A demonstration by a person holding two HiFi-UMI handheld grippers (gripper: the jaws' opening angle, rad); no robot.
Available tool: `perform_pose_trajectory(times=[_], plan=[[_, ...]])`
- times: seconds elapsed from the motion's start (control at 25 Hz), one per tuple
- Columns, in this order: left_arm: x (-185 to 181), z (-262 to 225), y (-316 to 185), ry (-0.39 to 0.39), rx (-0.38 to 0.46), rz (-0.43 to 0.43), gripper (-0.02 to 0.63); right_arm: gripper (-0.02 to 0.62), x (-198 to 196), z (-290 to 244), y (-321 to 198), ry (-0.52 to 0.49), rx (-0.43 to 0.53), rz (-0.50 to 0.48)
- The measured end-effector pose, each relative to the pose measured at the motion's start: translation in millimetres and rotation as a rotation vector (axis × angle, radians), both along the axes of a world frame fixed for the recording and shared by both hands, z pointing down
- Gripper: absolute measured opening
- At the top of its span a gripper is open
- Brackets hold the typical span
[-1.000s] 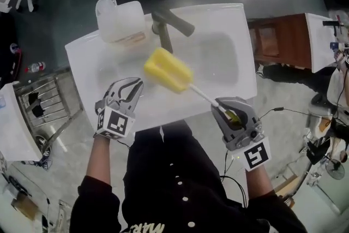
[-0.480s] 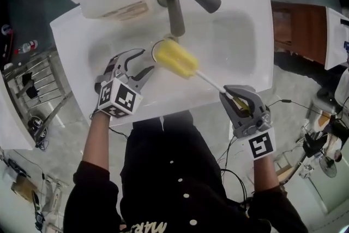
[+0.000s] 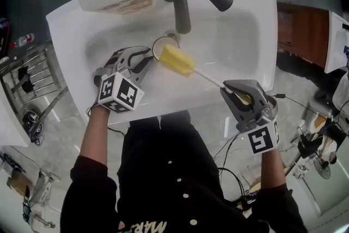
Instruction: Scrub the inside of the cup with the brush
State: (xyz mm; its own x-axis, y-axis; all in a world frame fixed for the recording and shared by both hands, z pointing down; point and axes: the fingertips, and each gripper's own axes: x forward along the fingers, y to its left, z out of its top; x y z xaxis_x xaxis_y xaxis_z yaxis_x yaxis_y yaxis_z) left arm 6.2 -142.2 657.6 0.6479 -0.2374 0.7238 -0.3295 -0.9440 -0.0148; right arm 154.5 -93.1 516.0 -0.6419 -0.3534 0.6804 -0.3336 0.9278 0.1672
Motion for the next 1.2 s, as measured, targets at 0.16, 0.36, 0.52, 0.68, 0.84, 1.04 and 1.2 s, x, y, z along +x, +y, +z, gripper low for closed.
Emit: perform_pose_trajectory(times=[0.16, 0.36, 0.52, 0.68, 0.84, 1.04, 1.2], plan=[[-1.1, 1.7, 0.2, -0.003, -0.009, -0.002, 0.092, 0.049, -8.0, -7.8, -16.2, 0.129, 0.009, -0.119], [-1.4, 2.5, -1.1, -0.013, -0.018, -0.002, 0.092, 0.049, -17.6, -15.0, -38.7, 0.308, 0.052, -0.298], [-0.4, 3.7, 1.3, -0.015, -0.027, -0.002, 0.092, 0.049, -21.6, -15.8, -46.5, 0.421, 0.090, -0.435], [-0.5, 5.1, 2.1, -0.018, -0.026, 0.000, 0.092, 0.049, -31.1, -18.5, -55.3, 0.500, 0.137, -0.543], [-0.6, 4.6, 2.6, -0.020, -0.027, 0.003, 0.091, 0.049, -41.1, -18.2, -59.5, 0.576, 0.193, -0.671], [-0.4, 4.3, 2.9, -0.015, -0.027, 0.006, 0.091, 0.049, -66.5, -19.5, -62.1, 0.574, 0.263, -0.778], [-1.8, 4.9, 4.4, -0.019, -0.028, 0.010, 0.091, 0.048, -69.1, -12.5, -59.6, 0.626, 0.246, -0.815]])
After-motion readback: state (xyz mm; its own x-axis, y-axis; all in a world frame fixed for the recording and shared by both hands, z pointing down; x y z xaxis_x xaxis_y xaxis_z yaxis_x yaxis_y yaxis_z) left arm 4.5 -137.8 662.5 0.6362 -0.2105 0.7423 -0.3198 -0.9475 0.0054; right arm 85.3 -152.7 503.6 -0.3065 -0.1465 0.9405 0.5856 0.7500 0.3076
